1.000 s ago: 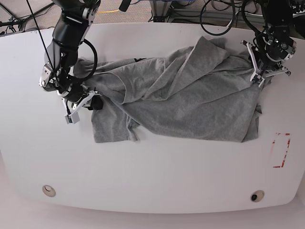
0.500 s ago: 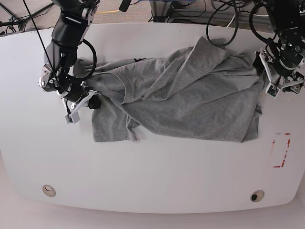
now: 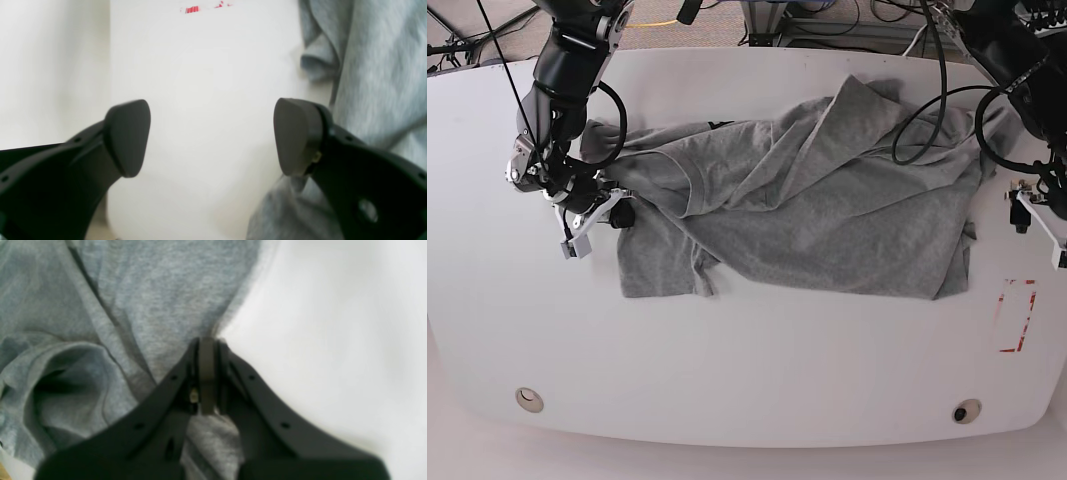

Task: Fold the T-shirt properly
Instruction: 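Release the left gripper and regrasp the shirt at its hem corner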

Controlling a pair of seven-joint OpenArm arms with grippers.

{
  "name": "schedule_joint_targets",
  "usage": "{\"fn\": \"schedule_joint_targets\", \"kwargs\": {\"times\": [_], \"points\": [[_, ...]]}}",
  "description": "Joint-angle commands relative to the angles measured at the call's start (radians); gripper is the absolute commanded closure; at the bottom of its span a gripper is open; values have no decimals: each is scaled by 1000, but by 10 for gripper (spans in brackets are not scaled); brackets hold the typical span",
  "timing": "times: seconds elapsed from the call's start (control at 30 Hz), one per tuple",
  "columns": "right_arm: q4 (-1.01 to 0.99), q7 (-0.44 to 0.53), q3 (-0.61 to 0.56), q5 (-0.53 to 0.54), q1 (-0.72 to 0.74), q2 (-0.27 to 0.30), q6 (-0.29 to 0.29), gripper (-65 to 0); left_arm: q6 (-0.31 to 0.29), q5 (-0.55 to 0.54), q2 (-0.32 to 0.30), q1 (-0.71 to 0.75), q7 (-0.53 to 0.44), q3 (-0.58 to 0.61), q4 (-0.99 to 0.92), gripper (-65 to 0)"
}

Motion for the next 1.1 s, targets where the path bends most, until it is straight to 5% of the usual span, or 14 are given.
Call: {"fn": "schedule_joint_targets", "kwargs": {"times": [0.0,0.23,0.8,1.07], "points": [[16,5,0,2,15,12,3,0,2,-12,-19,-50,-16,0,-44,-542],[16,5,0,2,19,15,3,0,2,-12,-19,-185,-27,-38,-296,-542],[12,5,2,2,15,26,3,0,2,-20,-16,-269,-306,-25,-767,-542],[13,5,5,2,12,31,3,0,2,-21,21,-300,-320,-26,-876,-542]]}}
